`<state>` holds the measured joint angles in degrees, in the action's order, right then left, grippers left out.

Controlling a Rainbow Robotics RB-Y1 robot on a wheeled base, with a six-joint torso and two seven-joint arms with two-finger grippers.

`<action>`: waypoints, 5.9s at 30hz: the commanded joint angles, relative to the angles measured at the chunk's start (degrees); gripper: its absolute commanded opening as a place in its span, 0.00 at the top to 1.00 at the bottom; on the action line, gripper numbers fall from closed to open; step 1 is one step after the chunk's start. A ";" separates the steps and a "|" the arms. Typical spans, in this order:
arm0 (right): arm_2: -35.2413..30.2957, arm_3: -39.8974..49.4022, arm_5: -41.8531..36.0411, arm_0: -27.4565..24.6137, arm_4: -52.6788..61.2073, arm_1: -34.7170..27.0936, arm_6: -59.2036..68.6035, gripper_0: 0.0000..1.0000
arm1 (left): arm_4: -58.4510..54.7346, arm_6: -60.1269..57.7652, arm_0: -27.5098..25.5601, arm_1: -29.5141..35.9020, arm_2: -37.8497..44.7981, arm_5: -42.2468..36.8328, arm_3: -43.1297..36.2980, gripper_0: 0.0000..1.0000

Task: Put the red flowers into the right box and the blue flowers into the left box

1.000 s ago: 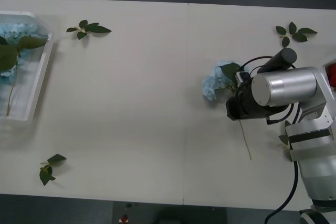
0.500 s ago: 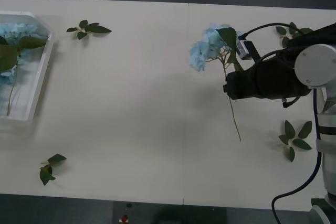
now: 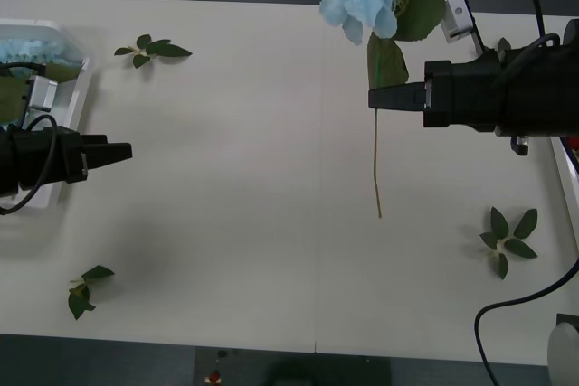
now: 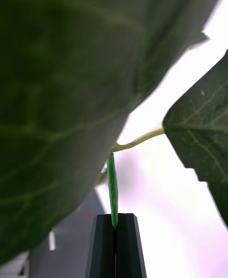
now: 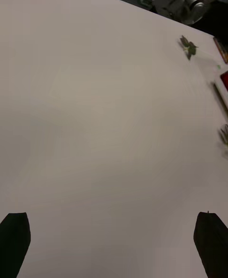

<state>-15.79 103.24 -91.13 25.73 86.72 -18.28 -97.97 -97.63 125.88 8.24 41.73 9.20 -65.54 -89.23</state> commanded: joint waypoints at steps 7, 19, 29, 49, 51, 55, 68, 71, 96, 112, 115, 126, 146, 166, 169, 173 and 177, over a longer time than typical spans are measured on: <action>-0.56 -4.80 2.01 7.23 9.35 0.53 -2.32 1.00 | -9.24 -11.01 2.83 -0.86 -1.55 -1.08 -11.14 0.00; 2.60 -6.74 7.29 10.57 13.13 2.90 -3.72 1.00 | -0.19 -26.66 3.18 -10.35 -3.66 0.33 -28.02 0.00; 3.13 -6.82 8.34 10.57 13.74 2.90 -4.34 1.00 | 9.39 -34.13 9.51 -16.86 -14.21 7.71 -30.30 0.00; 3.13 -6.82 8.34 10.57 13.74 2.90 -4.34 1.00 | 14.13 -36.50 14.17 -18.70 -23.70 12.98 -30.30 1.00; 3.13 -6.82 8.34 10.57 13.74 2.90 -4.34 1.00 | 14.13 -36.76 14.08 -18.70 -23.70 12.98 -30.30 1.00; 3.13 -6.82 8.34 10.57 13.74 2.90 -4.34 1.00 | 14.22 -36.94 14.17 -18.62 -23.70 12.98 -30.30 1.00; 3.13 -6.82 8.34 10.57 13.74 2.90 -4.34 0.53 | 16.86 -37.29 14.17 -17.74 -23.61 13.42 -30.30 1.00; 3.13 -6.82 8.34 10.57 13.74 2.90 -4.34 0.11 | 17.47 -37.29 14.17 -16.77 -23.44 13.42 -30.30 1.00; 3.13 -6.82 8.34 10.57 13.74 2.90 -4.34 0.00 | 7.37 -37.73 3.62 -0.60 16.55 -18.30 -20.99 1.00; -1.44 -5.42 7.99 2.13 22.71 -6.86 -8.29 0.00 | 25.03 -30.79 -1.04 1.25 33.08 -20.77 -4.46 1.00; -1.70 -9.46 5.97 1.16 27.19 -11.95 -14.62 0.00 | 29.69 -30.44 -2.35 1.60 33.08 -17.16 -3.23 1.00; -3.20 -24.58 -6.78 2.04 29.12 -21.80 -42.57 0.00 | 41.29 -29.64 -3.32 1.51 31.93 -11.27 -2.53 1.00; -8.82 -24.75 -15.30 2.04 14.45 -22.85 -57.03 0.00 | 38.48 -28.85 -3.50 1.51 30.70 -8.72 -2.44 0.20; -8.56 -23.52 -16.27 2.04 14.45 -23.29 -57.03 0.00 | 32.94 -37.91 -2.27 7.40 7.32 7.36 -22.39 0.04; -8.56 -23.52 -16.27 2.04 14.45 -23.29 -57.03 0.00 | 35.23 -37.73 -2.27 5.99 0.29 14.13 -23.62 0.04; -8.56 -23.52 -16.27 2.04 14.45 -23.29 -57.03 0.00 | 35.67 -37.03 -2.62 5.82 -8.41 23.97 -24.33 0.04; -8.56 -23.52 -16.27 2.04 14.45 -23.29 -57.03 0.00 | 35.76 -33.78 -2.53 6.61 -14.56 28.54 -27.31 0.04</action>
<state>-24.12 77.81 -106.94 26.01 101.05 -39.56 -155.13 -62.30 88.97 5.33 46.72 -5.42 -38.02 -112.66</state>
